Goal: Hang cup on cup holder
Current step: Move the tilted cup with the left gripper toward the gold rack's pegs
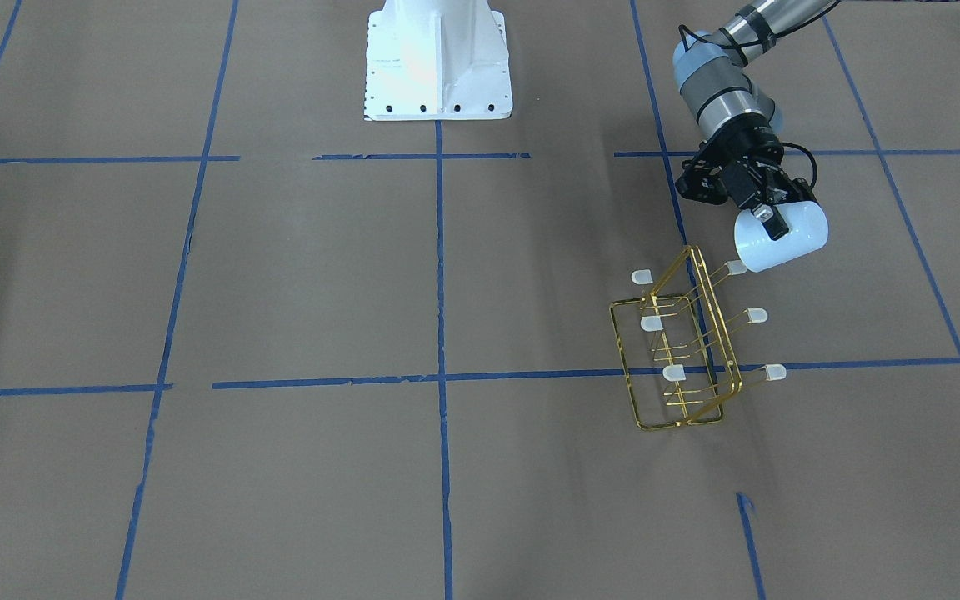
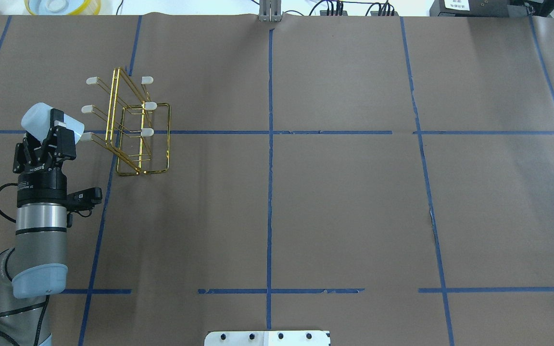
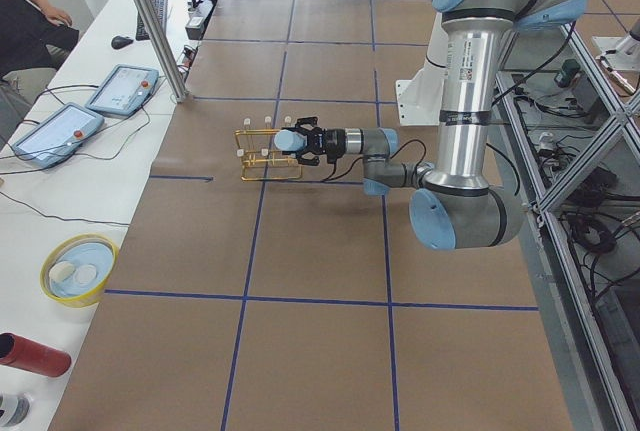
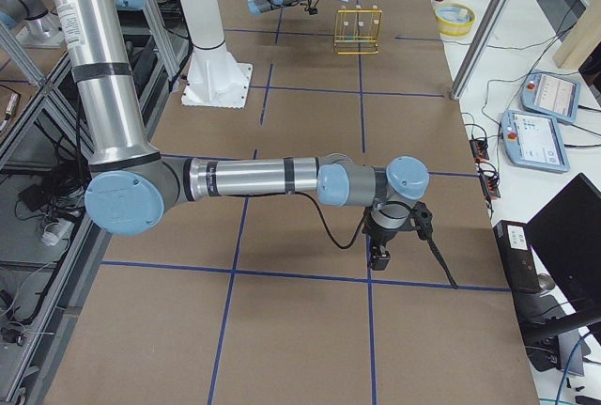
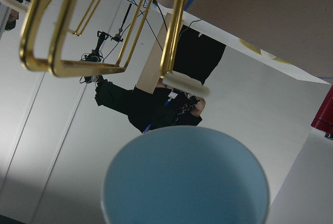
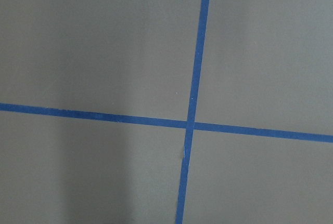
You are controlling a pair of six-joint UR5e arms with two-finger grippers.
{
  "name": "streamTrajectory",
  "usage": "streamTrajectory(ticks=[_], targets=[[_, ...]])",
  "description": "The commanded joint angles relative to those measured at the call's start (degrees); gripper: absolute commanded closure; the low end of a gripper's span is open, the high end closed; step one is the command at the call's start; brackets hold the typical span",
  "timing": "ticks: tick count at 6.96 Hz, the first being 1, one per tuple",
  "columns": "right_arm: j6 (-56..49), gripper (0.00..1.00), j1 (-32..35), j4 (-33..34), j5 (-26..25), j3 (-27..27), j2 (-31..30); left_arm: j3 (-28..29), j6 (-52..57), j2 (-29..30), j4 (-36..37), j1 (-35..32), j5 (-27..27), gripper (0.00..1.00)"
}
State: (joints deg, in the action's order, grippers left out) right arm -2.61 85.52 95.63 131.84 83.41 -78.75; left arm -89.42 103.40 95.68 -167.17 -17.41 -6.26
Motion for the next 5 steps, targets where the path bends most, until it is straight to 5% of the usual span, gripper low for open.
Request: streamTrajectory(ticks=[1, 5], targets=[[0.0, 0.00, 0.0, 0.0, 0.0, 0.0, 0.0, 3.0, 0.0, 2.1, -0.1, 0.0, 0.0, 1.00], [0.0, 0.00, 0.0, 0.0, 0.0, 0.0, 0.0, 4.7, 0.1, 2.7, 0.0, -0.8, 0.1, 1.00]])
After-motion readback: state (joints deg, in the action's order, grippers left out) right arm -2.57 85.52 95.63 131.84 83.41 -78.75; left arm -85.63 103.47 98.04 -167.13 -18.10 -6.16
